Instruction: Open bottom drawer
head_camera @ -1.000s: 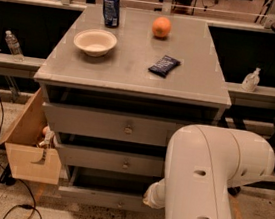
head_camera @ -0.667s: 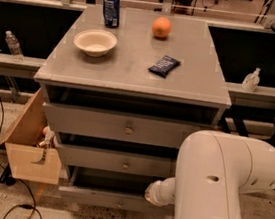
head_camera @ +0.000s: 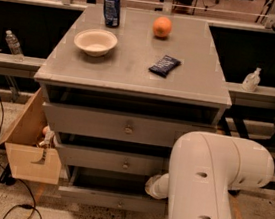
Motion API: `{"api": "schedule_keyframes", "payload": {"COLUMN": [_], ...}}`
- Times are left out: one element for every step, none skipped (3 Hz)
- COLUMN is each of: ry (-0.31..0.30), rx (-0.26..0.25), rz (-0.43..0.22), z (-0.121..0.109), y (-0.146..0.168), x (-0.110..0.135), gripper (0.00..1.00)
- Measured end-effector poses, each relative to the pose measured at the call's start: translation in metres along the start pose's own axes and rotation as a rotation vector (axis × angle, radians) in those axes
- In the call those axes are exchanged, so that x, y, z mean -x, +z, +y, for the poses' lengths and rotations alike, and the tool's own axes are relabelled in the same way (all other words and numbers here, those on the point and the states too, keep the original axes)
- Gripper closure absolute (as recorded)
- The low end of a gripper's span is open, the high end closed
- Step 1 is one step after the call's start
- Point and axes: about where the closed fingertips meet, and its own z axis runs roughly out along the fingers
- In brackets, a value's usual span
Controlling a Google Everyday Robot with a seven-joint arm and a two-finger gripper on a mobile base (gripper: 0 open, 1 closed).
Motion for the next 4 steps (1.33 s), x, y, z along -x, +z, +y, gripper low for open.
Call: {"api": "schedule_keyframes", "payload": {"ry": [-0.004,-0.005,-0.005,-0.006], "rx": [0.007,0.016,0.017,0.028], "rz": [0.033,0.045,0.045,0.051], "z": [-0.011,-0.011,-0.009,-0.006], "y": [0.021,0.03,0.029,0.04], "x": [-0.007,-0.009,-0.009,-0.01], "gripper": [1.0,1.0,1.0,1.0]}}
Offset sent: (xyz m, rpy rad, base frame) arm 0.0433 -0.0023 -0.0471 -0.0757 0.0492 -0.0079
